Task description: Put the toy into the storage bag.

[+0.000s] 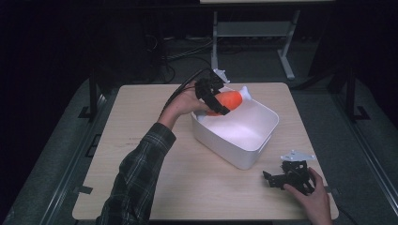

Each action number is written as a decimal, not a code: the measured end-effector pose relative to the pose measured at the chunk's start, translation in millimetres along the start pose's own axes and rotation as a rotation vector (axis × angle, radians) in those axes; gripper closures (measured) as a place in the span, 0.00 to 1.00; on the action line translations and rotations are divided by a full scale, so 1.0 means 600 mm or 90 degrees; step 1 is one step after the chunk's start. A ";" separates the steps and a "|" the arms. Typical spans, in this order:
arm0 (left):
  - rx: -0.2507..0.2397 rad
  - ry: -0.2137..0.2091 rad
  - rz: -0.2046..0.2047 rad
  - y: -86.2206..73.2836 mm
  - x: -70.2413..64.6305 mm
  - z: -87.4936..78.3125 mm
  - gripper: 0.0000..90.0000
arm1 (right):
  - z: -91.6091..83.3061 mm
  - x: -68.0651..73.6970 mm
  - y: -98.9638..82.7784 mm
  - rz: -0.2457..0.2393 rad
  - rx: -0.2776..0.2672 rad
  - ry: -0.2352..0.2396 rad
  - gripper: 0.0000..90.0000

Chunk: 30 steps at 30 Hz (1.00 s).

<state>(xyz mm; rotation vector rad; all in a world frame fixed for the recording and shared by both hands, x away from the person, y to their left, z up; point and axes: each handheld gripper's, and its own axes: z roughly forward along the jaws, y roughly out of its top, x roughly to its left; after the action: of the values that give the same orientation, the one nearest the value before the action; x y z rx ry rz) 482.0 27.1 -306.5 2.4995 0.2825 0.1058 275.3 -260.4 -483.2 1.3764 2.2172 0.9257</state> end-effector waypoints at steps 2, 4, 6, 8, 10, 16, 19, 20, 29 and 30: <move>-0.001 0.002 -0.002 0.000 0.000 0.001 0.20 | 0.000 0.000 0.000 0.000 0.000 0.000 0.00; 0.000 0.002 -0.002 -0.001 0.001 0.002 0.19 | 0.000 0.000 0.000 0.000 0.000 0.000 0.00; 0.005 0.004 -0.004 -0.002 0.002 0.003 0.17 | 0.000 0.000 0.000 0.000 0.000 0.000 0.00; 0.003 0.005 -0.006 -0.003 0.003 0.003 0.16 | 0.000 0.000 0.000 0.000 -0.001 0.000 0.00; 0.000 0.007 -0.008 -0.003 0.003 0.002 0.15 | 0.000 0.000 0.000 0.000 -0.001 0.000 0.00; -0.004 0.010 -0.007 -0.003 0.000 -0.004 0.15 | 0.000 0.000 0.000 0.000 0.000 0.000 0.00; -0.009 0.011 -0.008 -0.005 -0.004 -0.011 0.15 | 0.000 0.000 0.000 -0.001 -0.001 0.000 0.00; -0.009 0.011 -0.007 -0.005 -0.004 -0.013 0.15 | 0.000 0.000 0.000 -0.001 0.000 0.000 0.00; -0.033 0.024 -0.019 -0.021 -0.016 -0.043 0.16 | 0.000 0.000 0.000 0.001 0.000 0.000 0.00; -0.037 0.026 -0.026 -0.025 -0.019 -0.046 0.16 | 0.000 0.000 0.000 0.001 0.000 0.000 0.00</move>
<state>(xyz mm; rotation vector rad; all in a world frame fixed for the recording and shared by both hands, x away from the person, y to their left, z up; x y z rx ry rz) 464.4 52.2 -292.8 2.4345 0.3427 0.1469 275.2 -260.3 -483.1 1.3786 2.2168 0.9269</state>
